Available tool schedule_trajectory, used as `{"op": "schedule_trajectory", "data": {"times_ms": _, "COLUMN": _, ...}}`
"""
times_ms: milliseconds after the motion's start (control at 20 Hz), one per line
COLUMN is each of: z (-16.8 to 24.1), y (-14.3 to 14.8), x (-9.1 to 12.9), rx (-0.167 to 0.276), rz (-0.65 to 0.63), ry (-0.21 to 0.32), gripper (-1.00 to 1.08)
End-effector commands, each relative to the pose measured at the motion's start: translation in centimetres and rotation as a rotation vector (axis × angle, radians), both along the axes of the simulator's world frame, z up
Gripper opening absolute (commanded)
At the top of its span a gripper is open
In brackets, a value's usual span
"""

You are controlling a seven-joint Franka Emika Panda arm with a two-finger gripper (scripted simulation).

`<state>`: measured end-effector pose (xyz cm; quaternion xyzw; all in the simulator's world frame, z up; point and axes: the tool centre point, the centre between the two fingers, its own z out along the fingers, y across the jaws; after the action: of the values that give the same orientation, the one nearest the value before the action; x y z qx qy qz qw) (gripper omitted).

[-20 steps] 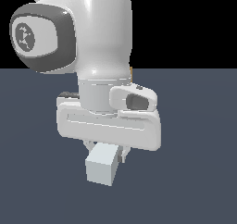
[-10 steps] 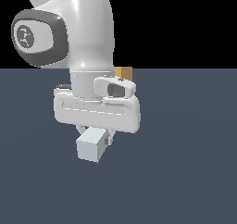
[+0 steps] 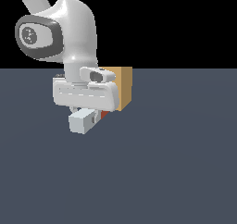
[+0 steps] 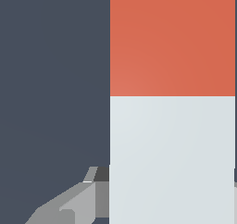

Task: Insert the peg into the horizontal hole in a box.

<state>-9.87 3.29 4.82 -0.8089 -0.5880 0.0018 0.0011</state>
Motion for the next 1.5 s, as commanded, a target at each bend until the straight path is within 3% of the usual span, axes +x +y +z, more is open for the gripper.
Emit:
{"op": "schedule_trajectory", "data": {"times_ms": 0, "z": 0.5, "y": 1.9, "x": -0.9, "rx": 0.0, "rz": -0.012, "ry": -0.004, "gripper": -1.0}}
{"op": "schedule_trajectory", "data": {"times_ms": 550, "z": 1.5, "y": 6.7, "x": -2.9, "rx": 0.0, "rz": -0.039, "ry": -0.004, "gripper": -1.0}}
{"op": "schedule_trajectory", "data": {"times_ms": 1450, "z": 1.5, "y": 7.6, "x": -2.7, "rx": 0.0, "rz": -0.039, "ry": -0.003, "gripper": -1.0}}
